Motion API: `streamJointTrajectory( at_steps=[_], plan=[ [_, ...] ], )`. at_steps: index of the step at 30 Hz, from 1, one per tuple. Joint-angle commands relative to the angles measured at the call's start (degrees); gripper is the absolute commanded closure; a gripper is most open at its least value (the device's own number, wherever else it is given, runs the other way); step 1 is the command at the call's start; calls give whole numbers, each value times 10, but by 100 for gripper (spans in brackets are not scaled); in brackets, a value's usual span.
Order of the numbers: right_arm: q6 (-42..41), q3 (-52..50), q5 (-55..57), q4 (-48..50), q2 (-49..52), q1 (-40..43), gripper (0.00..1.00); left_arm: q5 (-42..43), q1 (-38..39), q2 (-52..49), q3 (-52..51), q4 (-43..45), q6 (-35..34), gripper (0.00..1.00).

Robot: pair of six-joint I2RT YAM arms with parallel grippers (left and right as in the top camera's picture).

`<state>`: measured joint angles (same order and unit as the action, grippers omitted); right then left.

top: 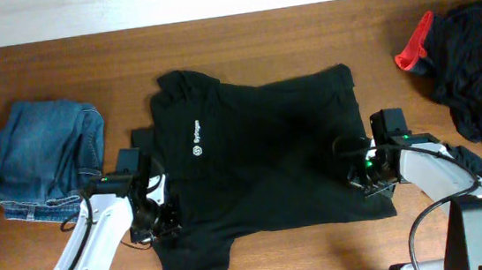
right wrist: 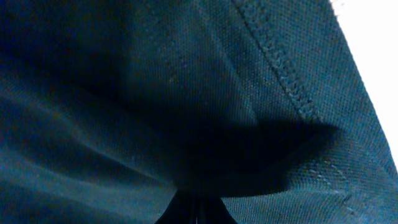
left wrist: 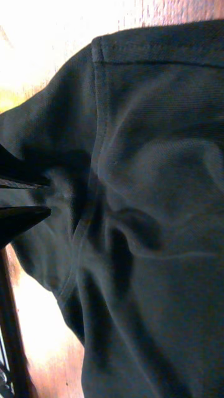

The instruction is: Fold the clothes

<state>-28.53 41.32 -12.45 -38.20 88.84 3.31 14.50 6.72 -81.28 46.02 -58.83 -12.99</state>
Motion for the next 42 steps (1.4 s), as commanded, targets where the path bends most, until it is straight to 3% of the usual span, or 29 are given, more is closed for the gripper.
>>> streamJointTrajectory(
  at_steps=[1,11,16,20,25,34,42],
  plan=[
    [-37,-6,56,5,25,-3,96,-3,0,-19,-7,3,-7,89],
    [-37,-6,56,5,27,-3,96,-2,0,-102,-12,89,-23,90],
    [-37,-6,57,5,27,-3,96,-35,0,-148,-12,144,-44,95],
    [-37,-6,73,-2,27,-3,96,-68,-2,-173,-12,147,-63,99],
    [-84,-6,184,-31,27,23,96,-78,-21,-184,-13,143,-81,99],
    [-98,-5,181,-53,26,114,96,-80,-44,-184,-14,138,-80,99],
    [63,10,36,-31,-4,117,89,-72,-44,-166,2,125,-66,100]
  ],
)
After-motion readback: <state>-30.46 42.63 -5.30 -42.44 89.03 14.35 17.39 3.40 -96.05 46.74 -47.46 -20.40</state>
